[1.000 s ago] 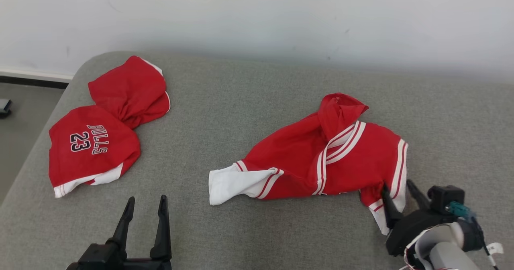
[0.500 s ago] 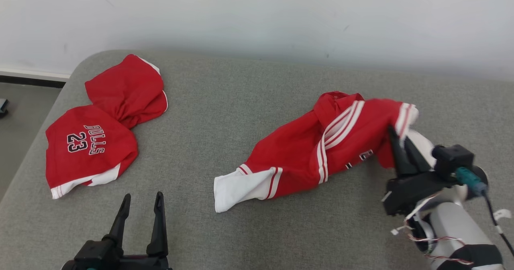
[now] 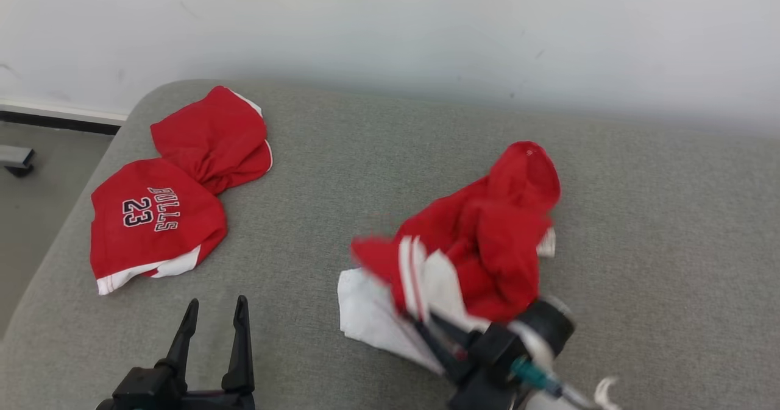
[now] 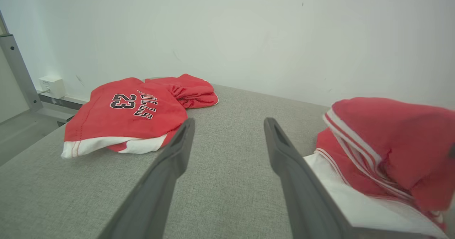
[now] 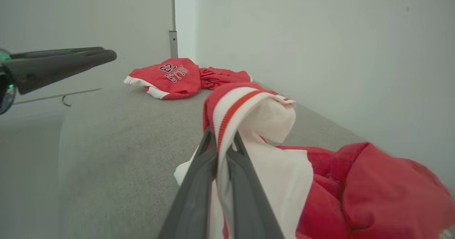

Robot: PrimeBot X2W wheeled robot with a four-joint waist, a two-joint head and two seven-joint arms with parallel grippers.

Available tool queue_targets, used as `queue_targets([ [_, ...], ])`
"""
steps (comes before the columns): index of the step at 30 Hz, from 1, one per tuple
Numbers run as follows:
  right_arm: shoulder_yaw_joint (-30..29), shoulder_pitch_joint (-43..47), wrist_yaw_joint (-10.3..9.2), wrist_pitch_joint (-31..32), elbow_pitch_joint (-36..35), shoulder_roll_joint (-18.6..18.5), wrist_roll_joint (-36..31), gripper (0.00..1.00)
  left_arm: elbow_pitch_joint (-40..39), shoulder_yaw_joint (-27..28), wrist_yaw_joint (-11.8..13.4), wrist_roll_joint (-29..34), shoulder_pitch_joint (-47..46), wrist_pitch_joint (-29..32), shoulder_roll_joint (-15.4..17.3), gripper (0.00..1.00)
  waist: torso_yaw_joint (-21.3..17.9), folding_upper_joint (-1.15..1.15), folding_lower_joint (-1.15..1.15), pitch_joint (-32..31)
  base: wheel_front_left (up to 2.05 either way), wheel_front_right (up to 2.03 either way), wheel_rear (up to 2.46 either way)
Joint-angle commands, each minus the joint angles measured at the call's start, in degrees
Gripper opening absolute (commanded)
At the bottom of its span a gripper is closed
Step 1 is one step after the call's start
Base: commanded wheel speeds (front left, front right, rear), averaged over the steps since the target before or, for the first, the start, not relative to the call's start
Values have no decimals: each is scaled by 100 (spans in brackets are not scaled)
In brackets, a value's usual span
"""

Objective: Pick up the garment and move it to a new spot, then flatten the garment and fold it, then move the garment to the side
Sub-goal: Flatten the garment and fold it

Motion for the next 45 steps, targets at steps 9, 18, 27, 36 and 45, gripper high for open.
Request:
queue_targets([
  [9, 864, 77, -13, -30, 847, 431, 397, 100, 10, 20, 2, -38, 116, -17, -2, 100, 186, 0, 0, -74, 0, 0, 0],
  [18, -216, 216, -13, -30, 123, 160, 517, 100, -20, 137, -6, 1, 171, -17, -2, 100, -52, 0, 0, -133, 0, 0, 0],
  [27, -2053, 946, -13, -30, -791, -33, 254, 100, -131, 163, 60, 39, 255, -17, 0, 100, -348, 0, 0, -174, 0, 0, 0],
  [36, -3445, 1943, -13, -18, -1348, 218, 54, 100, -185, 240, 53, 112, 269, -17, 0, 100, -520, 0, 0, -181, 0, 0, 0],
  [45, -3698, 2208, -13, -18, -1494, 447, -65, 100, -212, 301, 42, 210, 251, -18, -1, 100, -708, 0, 0, -126, 0, 0, 0],
])
